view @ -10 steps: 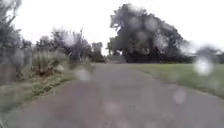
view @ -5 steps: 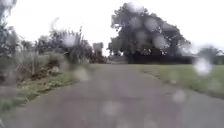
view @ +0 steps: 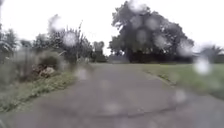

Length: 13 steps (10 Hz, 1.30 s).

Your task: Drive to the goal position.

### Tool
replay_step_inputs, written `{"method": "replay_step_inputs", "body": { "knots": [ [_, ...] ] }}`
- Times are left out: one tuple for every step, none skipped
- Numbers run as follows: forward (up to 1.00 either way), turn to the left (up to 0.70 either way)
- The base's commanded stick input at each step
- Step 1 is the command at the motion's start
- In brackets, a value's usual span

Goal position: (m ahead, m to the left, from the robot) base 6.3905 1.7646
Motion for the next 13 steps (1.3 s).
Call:
{"method": "replay_step_inputs", "body": {
  "knots": [
    [1.00,-0.07],
    [1.00,-0.06],
    [1.00,-0.04],
    [1.00,-0.04],
    [1.00,-0.04],
    [1.00,-0.04],
    [1.00,-0.04],
    [1.00,-0.04],
    [1.00,-0.04],
    [1.00,-0.04],
    [1.00,-0.04],
    [1.00,-0.04],
    [1.00,-0.04]
  ]
}}
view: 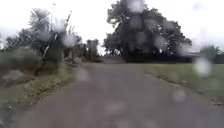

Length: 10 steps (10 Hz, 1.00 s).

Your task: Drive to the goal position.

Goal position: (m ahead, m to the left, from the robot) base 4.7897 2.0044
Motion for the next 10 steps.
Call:
{"method": "replay_step_inputs", "body": {
  "knots": [
    [1.00,-0.04],
    [1.00,-0.04],
    [1.00,-0.04],
    [1.00,-0.04],
    [1.00,-0.04],
    [1.00,-0.04],
    [1.00,-0.04],
    [1.00,-0.04],
    [1.00,-0.04],
    [1.00,-0.04]
  ]
}}
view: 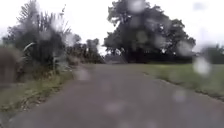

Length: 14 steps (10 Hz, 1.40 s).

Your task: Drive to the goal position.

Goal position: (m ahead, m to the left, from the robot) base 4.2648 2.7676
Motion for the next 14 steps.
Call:
{"method": "replay_step_inputs", "body": {
  "knots": [
    [1.00,-0.04],
    [1.00,-0.04],
    [1.00,-0.04],
    [1.00,-0.04],
    [1.00,-0.04],
    [1.00,-0.04],
    [1.00,-0.04],
    [1.00,-0.04],
    [1.00,-0.04],
    [1.00,-0.04],
    [1.00,-0.04],
    [1.00,-0.04],
    [1.00,-0.04],
    [1.00,-0.04]
  ]
}}
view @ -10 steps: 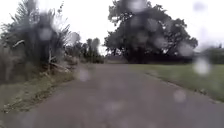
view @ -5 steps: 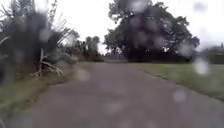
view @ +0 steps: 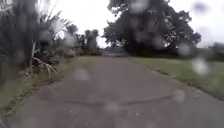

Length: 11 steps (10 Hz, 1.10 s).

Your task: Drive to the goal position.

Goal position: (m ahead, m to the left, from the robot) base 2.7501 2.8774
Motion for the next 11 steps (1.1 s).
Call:
{"method": "replay_step_inputs", "body": {
  "knots": [
    [1.00,-0.04],
    [1.00,-0.04],
    [1.00,-0.04],
    [1.00,-0.04],
    [1.00,-0.04],
    [1.00,-0.04],
    [1.00,-0.04],
    [1.00,-0.04],
    [1.00,-0.04],
    [1.00,-0.04],
    [1.00,-0.04]
  ]
}}
